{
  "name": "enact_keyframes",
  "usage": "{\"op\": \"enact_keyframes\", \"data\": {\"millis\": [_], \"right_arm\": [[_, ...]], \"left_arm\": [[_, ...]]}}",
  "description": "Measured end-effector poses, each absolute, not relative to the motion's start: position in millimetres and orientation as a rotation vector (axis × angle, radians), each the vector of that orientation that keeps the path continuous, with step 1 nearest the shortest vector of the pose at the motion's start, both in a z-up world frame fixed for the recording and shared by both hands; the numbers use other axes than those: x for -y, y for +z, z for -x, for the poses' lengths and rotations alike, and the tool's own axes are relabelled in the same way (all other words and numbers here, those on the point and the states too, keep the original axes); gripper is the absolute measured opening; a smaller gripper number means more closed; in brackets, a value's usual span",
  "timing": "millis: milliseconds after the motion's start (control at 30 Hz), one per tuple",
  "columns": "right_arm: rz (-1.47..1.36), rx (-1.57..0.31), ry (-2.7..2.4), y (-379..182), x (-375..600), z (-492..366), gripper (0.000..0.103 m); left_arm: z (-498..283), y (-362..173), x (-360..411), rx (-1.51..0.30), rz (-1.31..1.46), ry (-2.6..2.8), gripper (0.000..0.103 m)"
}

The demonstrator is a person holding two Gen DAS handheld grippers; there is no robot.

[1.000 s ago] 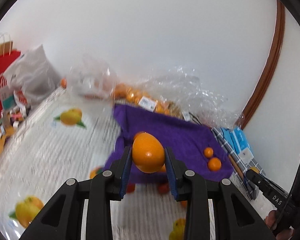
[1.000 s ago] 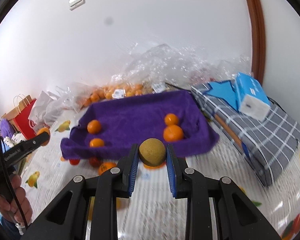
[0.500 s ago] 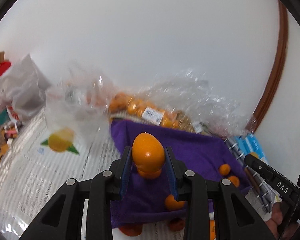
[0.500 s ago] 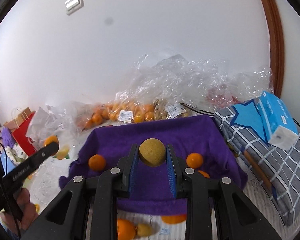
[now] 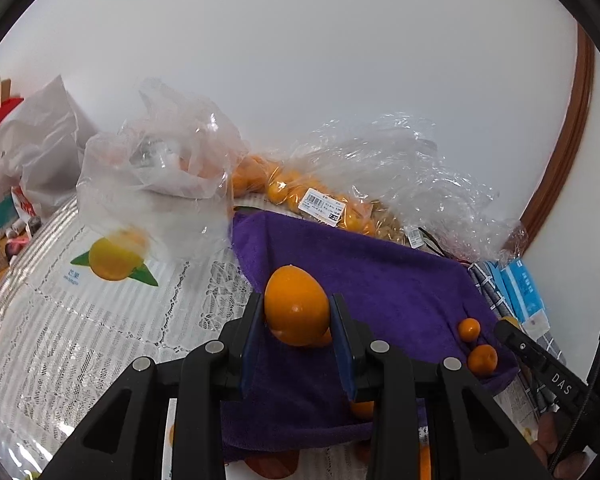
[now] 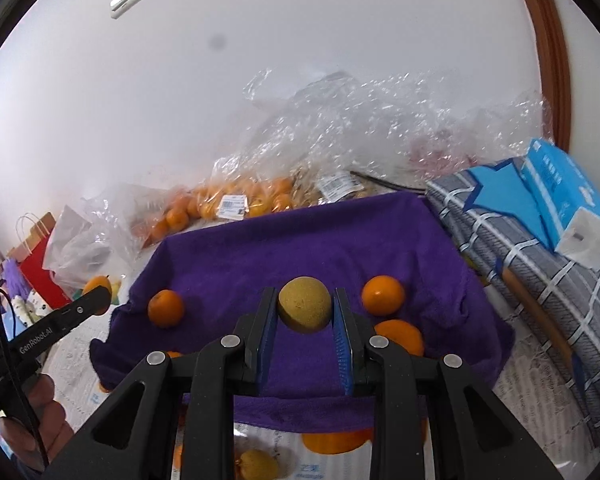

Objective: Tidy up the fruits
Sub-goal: 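Carry the held kiwi and orange up and over the purple towel, then open both tools to drop the kiwi and orange onto the towel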

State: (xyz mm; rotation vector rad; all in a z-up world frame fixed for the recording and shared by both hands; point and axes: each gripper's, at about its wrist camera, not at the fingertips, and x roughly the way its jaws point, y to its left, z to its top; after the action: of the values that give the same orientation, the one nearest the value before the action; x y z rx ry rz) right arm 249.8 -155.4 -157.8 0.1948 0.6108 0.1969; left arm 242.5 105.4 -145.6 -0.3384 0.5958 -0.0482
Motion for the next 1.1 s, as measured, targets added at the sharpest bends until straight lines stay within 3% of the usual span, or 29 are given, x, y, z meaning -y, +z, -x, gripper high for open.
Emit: {"op": "enact_keyframes", "data": {"millis": [1100], "right_arm": [[-0.071, -0.757, 0.222, -192.1, 126.1, -267.2, 0.027]], "left_arm": [[-254.5, -161.6, -84.2, -0.707, 0.317, -0.172, 0.031]]}}
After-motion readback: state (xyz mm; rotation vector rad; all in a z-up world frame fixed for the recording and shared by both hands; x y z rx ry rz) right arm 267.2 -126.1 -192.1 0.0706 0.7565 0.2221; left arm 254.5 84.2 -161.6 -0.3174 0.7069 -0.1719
